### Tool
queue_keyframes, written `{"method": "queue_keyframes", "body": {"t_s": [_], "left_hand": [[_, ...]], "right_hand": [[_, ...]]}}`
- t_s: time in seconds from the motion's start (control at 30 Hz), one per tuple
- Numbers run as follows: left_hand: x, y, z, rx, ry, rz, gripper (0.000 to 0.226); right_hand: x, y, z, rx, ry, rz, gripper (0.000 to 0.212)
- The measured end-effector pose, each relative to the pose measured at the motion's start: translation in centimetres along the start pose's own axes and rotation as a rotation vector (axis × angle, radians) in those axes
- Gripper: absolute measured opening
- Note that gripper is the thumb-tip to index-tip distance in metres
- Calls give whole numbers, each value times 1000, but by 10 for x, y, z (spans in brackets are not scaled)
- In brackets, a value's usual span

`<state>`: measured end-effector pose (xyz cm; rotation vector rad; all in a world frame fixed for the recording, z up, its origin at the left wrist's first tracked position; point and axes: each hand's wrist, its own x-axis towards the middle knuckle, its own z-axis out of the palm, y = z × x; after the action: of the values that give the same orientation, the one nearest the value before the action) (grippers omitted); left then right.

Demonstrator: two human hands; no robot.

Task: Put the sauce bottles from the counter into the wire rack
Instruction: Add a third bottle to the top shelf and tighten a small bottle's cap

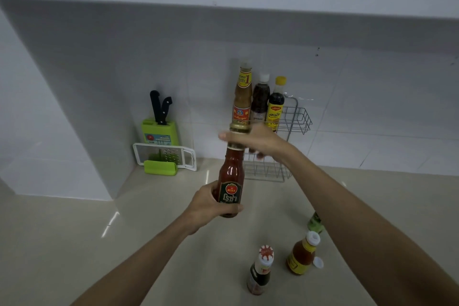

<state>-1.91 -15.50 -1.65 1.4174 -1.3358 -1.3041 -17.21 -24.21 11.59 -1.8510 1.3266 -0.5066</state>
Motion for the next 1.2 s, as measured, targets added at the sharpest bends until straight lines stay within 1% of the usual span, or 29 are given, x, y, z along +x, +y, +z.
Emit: {"method": "queue_keyframes", "body": {"t_s": [0.07,0.1,0.13,0.2,0.23,0.3,0.37,0.43,0.5,0.57,0.63,0.7,0.8,0.87,1.03,1.2], "left_hand": [[8,-6,1,36,-2,-18,63],[14,-9,2,71,2,-27,67],[21,-11,3,104,1,-32,70],[40,-13,3,161,-40,-57,74],[51,-15,3,180,-86,-75,76],[74,-19,-2,216,-192,-106,85],[96,-21,-8,267,-232,-158,93],[116,-24,-13,273,-176,-219,92],[136,-28,-14,243,-112,-264,89],[154,-30,-12,221,-88,-296,89],[171,-30,-10,196,-87,-321,90],[186,-31,-9,178,-95,-333,90],[203,-34,-6,159,-110,-357,90],[208,-36,-5,155,-114,-366,91],[221,-43,-6,184,-148,-381,93],[223,-46,-3,155,-154,-378,93]], "right_hand": [[-4,29,7,-1,-180,64,61],[-4,43,10,18,-207,88,58],[-3,55,13,61,-197,102,54],[2,75,17,159,-133,101,43],[5,83,19,185,-96,94,39],[14,100,22,208,-1,93,38],[27,115,26,200,130,87,41],[41,128,29,106,305,54,45],[53,135,32,114,438,24,41],[67,140,36,174,494,9,41],[84,147,42,190,523,-5,49],[100,150,46,218,523,-14,52],[121,154,51,231,482,-10,44],[130,155,52,157,451,-4,38],[156,165,60,21,390,84,42],[174,162,58,-127,315,119,44]]}}
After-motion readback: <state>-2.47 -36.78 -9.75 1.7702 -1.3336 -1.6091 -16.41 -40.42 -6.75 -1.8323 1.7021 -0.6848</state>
